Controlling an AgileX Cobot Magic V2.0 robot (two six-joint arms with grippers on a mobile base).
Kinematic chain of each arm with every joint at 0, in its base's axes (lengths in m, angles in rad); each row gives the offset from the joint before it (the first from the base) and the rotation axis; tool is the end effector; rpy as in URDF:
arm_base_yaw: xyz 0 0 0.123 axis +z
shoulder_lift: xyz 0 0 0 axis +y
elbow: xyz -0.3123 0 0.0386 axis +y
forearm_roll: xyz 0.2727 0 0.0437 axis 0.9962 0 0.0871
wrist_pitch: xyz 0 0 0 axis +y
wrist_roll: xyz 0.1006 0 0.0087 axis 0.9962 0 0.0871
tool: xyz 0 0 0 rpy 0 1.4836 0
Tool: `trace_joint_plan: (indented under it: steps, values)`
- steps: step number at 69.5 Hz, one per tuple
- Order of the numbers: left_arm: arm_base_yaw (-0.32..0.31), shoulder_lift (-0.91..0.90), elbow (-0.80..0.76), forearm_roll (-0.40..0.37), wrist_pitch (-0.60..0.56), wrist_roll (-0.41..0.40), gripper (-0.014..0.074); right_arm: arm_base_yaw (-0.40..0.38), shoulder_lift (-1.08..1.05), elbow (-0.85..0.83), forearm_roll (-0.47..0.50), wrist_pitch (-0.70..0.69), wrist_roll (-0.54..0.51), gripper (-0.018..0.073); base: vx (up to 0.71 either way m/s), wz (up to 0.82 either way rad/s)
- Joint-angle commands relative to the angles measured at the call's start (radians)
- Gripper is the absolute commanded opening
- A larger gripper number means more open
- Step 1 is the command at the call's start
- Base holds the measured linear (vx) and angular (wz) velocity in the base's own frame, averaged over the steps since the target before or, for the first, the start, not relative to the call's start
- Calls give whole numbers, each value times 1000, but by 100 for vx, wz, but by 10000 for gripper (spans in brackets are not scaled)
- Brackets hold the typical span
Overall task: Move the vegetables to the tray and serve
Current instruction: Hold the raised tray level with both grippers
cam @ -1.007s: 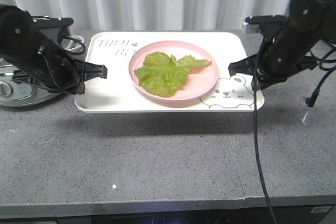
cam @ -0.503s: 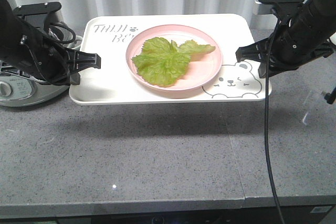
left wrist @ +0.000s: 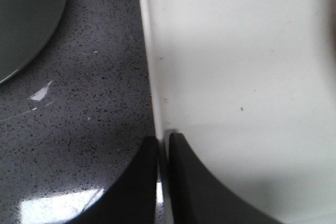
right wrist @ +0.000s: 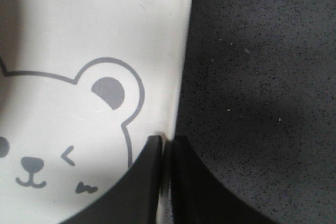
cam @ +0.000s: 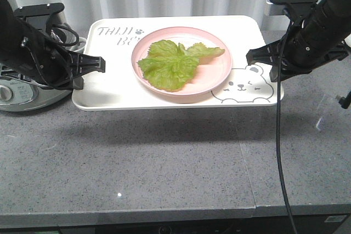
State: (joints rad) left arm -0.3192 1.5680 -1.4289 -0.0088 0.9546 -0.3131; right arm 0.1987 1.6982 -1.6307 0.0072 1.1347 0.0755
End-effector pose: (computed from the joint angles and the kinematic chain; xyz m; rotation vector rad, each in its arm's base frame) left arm 0.3490 -0.1161 0.3555 0.0040 2.5971 -0.2448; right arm 0.3894 0.0791 0.3624 -0.1635 2.6845 0.0949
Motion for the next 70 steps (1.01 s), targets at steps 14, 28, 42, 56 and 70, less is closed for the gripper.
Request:
trace_joint_plan:
  steps: [14, 28, 42, 56, 70]
  values:
    - [-23, -49, -31, -47, -75, 19, -8, 10, -51, -31, 39, -62, -20, -4, 0, 0]
    - [-23, -49, -31, -47, -75, 19, -8, 10, -51, -31, 39, -62, -20, -4, 0, 0]
    - [-23, -49, -31, -47, -75, 19, -8, 10, -51, -31, 39, -61, -20, -4, 0, 0]
    - [-23, -49, -31, -47, -75, 19, -8, 10, -51, -31, 39, -61, -20, -4, 0, 0]
    - [-23, -49, -31, -47, -75, 19, -8, 10, -51, -31, 39, -61, -20, -4, 0, 0]
